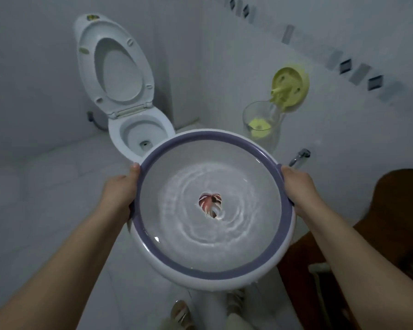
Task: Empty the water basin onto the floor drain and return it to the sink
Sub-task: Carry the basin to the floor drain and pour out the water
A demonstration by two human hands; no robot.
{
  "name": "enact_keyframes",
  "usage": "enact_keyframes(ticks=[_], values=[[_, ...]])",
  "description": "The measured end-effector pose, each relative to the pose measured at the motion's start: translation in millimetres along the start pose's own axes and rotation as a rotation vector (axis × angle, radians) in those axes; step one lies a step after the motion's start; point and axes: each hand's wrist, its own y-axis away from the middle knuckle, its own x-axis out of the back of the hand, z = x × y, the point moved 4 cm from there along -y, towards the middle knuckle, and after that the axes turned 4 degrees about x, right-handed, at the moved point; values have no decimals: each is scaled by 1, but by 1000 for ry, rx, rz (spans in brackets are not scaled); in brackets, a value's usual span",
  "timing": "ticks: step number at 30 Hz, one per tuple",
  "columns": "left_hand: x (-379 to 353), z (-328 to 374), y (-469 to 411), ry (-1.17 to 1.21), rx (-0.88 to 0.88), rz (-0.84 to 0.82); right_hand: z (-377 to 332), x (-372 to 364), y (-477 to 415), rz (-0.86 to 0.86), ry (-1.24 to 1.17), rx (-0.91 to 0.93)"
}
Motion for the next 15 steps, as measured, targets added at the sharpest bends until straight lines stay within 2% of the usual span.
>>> enact_keyframes(ticks=[4, 15], values=[[0, -21, -19, 22, 65, 26, 2, -33, -29, -41, 125, 76], [-48, -106, -96, 54, 147, 172, 50, -144, -118, -92, 149, 142]])
